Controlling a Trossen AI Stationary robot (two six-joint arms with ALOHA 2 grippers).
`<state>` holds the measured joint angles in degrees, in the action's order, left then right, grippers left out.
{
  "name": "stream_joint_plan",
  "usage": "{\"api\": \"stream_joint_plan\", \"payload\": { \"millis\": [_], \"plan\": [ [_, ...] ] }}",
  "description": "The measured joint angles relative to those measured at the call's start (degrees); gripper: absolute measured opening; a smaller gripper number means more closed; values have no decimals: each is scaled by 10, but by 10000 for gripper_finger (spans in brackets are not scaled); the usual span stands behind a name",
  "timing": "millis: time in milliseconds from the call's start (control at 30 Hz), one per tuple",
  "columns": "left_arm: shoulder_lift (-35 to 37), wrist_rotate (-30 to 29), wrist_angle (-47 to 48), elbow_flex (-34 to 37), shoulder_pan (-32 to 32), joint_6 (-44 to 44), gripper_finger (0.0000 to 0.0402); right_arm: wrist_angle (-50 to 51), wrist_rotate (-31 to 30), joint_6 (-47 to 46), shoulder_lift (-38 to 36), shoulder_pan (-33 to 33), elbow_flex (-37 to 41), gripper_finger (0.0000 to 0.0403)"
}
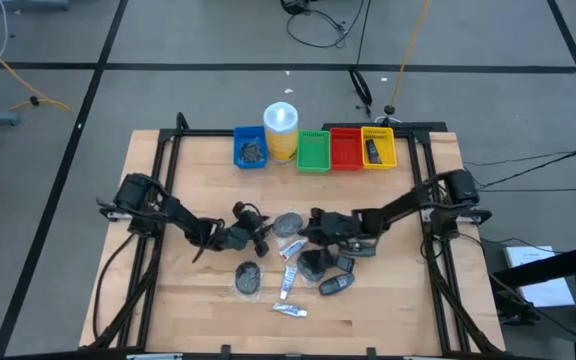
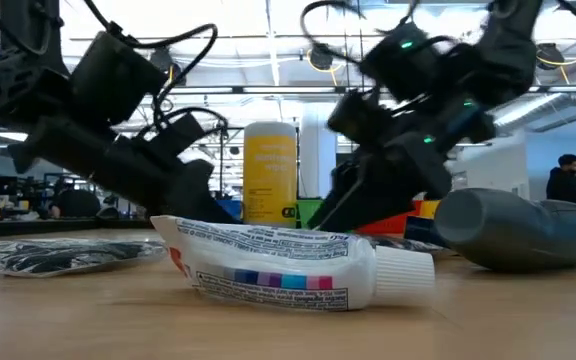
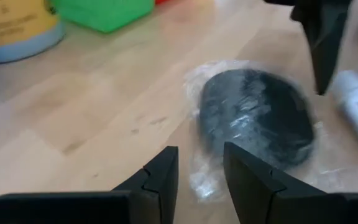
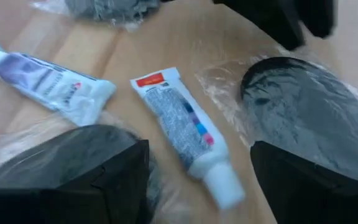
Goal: Pick & Place Travel size toiletries
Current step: Put the toothpaste into the green basket
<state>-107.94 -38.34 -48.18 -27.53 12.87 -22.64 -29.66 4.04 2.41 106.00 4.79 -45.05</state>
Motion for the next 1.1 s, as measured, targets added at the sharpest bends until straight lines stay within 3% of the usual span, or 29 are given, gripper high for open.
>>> {"api": "stream_joint_plan", "payload": {
  "millis": [200,567,767,867,967,1100],
  "plan": [
    [-18,-2,-4,-11,0,-4,127,25,7,29,19,-7,-25,229],
    [-18,8,-2,-12,8,-6,127,59,4,1,-14,-6,-24,67],
    [-18,8,-1,-12,10,-6,127,149,4,-46,-136,-9,-23,73],
    [-18,8,-4,-12,10,-6,127,182,-46,-75,-204,-32,-24,83],
    [-18,8,-13,-12,10,-5,127,203,-118,-130,-250,-86,-24,79],
    [-18,8,-25,-12,10,-2,127,250,-134,-239,-266,-193,-24,65]
  ]
}}
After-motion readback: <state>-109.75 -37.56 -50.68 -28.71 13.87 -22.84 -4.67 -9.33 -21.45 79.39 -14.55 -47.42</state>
